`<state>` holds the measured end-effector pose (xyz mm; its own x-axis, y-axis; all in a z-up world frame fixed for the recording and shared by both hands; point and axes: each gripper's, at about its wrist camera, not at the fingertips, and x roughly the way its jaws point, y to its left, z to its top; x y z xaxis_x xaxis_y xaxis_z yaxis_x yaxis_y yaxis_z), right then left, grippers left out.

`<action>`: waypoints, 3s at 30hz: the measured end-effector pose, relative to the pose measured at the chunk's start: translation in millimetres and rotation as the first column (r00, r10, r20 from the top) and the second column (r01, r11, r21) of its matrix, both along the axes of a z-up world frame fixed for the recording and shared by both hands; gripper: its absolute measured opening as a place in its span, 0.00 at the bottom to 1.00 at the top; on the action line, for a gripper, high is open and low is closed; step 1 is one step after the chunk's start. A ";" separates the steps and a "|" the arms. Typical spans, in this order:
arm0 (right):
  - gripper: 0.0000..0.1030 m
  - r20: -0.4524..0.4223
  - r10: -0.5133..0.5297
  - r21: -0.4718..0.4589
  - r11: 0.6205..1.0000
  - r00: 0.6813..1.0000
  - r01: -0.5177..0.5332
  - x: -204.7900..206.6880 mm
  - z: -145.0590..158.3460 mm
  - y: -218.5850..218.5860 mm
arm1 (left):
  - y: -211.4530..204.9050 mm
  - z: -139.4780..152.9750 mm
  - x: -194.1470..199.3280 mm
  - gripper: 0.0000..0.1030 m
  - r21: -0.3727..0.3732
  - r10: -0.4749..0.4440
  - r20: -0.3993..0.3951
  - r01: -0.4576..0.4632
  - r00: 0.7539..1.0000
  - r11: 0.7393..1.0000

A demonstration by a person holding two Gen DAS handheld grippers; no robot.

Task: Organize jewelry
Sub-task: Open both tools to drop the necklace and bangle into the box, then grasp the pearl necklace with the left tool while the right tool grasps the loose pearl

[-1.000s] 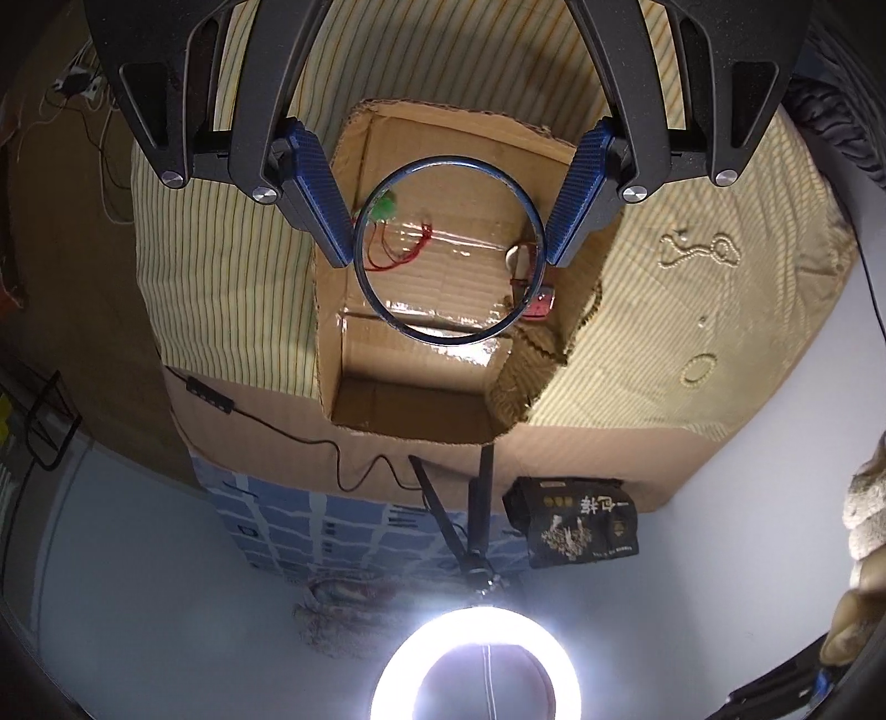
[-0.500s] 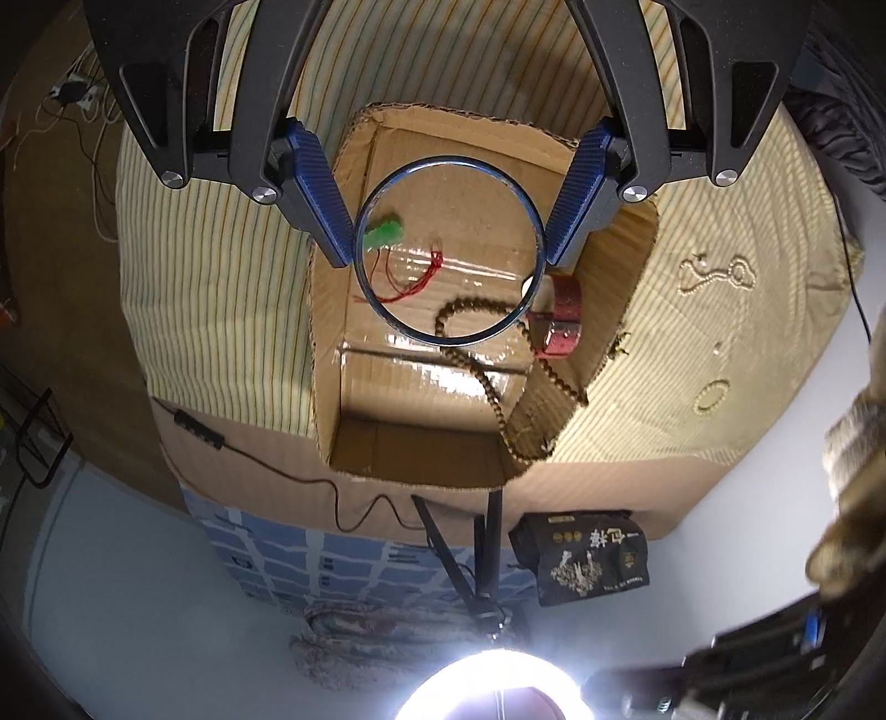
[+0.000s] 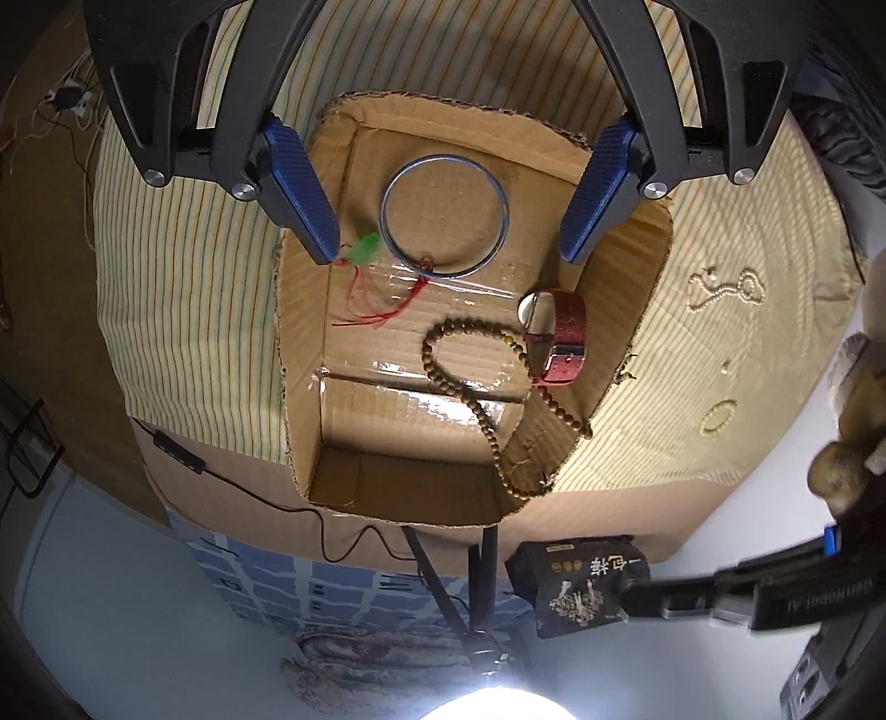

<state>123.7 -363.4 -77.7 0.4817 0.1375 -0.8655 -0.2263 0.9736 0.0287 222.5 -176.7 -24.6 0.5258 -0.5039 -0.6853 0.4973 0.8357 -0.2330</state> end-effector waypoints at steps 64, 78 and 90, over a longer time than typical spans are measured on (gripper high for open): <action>0.57 -0.053 0.296 0.047 0.955 0.954 -0.294 -35.9 -38.7 172.4 | 125.3 -133.0 -95.0 0.31 0.265 -0.050 -0.231 0.112 0.972 0.958; 0.48 -0.106 0.313 0.027 0.950 0.944 -0.312 -15.6 -68.7 188.8 | 116.6 -152.5 -78.4 0.13 0.311 -0.027 -0.217 0.095 0.976 0.946; 0.39 -0.112 0.339 -0.011 0.940 0.934 -0.342 -10.6 -80.8 208.2 | 135.3 -154.2 -72.6 0.03 0.302 0.025 -0.226 0.046 0.974 0.952</action>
<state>113.1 -155.3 -158.5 0.3151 0.2506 -0.9154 -0.5413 0.8397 0.0435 149.9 -41.5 -178.7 0.3360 -0.2577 -0.9059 0.4706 0.8791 -0.0756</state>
